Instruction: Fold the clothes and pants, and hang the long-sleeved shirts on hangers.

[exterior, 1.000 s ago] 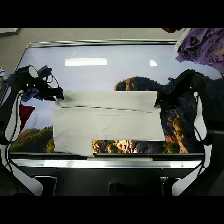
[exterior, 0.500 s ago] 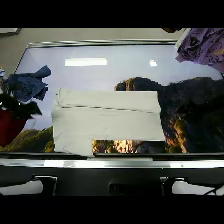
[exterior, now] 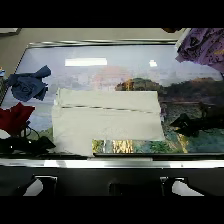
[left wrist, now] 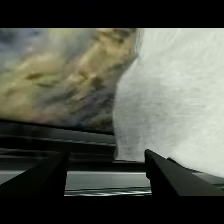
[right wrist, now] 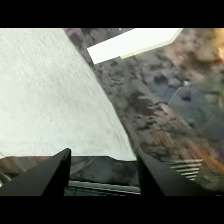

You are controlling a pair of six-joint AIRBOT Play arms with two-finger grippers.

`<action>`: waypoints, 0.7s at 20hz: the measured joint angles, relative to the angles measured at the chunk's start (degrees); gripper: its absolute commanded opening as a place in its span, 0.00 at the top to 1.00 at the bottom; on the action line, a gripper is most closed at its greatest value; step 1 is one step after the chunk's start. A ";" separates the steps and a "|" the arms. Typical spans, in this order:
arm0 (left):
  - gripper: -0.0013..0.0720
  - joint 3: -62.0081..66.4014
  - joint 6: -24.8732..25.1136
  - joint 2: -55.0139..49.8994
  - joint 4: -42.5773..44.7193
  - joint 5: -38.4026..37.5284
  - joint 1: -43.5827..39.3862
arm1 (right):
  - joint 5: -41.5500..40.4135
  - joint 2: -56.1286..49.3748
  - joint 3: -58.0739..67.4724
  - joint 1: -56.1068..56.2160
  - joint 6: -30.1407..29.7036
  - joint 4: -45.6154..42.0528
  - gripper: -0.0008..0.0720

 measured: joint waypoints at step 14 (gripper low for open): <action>0.26 -4.13 4.09 2.29 -6.99 4.68 0.13 | -0.15 0.72 -0.74 0.00 -0.33 1.42 0.42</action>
